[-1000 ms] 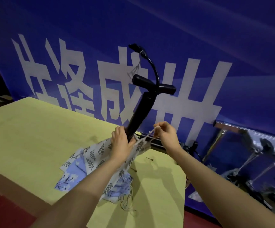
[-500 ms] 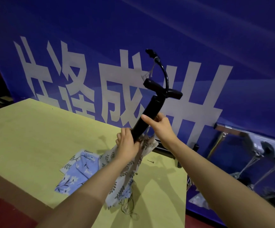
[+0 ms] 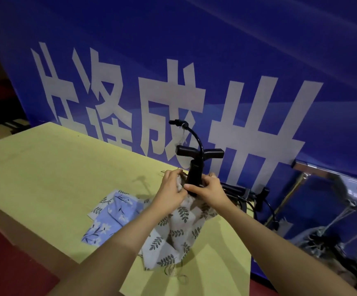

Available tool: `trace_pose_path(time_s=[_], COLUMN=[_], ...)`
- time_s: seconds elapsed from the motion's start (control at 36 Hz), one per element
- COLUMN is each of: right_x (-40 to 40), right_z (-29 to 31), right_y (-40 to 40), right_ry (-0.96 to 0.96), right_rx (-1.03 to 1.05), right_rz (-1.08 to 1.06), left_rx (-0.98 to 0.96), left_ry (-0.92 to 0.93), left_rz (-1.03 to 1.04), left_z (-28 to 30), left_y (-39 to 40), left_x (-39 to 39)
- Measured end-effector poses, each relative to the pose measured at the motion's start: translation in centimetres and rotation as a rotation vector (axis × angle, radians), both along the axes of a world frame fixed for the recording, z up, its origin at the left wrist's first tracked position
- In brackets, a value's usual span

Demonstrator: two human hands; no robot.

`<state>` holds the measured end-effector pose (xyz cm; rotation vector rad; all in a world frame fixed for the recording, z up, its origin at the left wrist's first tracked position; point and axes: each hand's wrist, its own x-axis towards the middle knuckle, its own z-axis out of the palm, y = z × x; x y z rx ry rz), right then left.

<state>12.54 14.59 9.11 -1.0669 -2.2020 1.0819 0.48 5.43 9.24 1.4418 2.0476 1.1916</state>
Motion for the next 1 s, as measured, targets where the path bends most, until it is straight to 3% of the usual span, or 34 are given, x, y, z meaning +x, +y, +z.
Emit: trace_pose_path(time_s=[0.08,0.17,0.28,0.36,0.44,0.64,0.75,0.89,1.0], right_x=[-0.1,-0.1,-0.1,-0.1,-0.1,1.6,3.1,4.0,3.6], right_z=[-0.3,-0.4,-0.2,0.2,0.7,1.5,2.1,2.6,3.0], right_y=[0.1,0.1,0.1,0.0,-0.1,0.4,0.9,0.6,0.4], right_ry=[-0.036,-0.078,-0.128,-0.138,-0.170,-0.142,-0.135,-0.066,0.064], right_rx=[-0.008,0.013,0.052,0.072,0.117,-0.030,0.047,0.305,0.327], right_rz=[-0.009,-0.013,0.006,0.035,0.064,0.145,0.158,0.060,-0.034], left_rx=[0.054,0.245,0.437,0.347,0.230,0.016,-0.046,0.094,0.153], left_ry=[-0.043,0.068,0.445,0.780,0.984,1.037,1.038,1.151,1.172], left_rz=[0.084,0.230,0.265,0.217,0.150,0.079,0.125,0.204,0.227], left_z=[-0.2,0.2,2.6,4.4,5.6,7.1,7.0,6.3,6.4], left_y=[-0.3,-0.5,-0.1,1.0,1.8,1.9,2.0,1.9,1.8], left_x=[-0.3,-0.4,0.0,0.4,0.5,1.5,1.5,1.3,1.7])
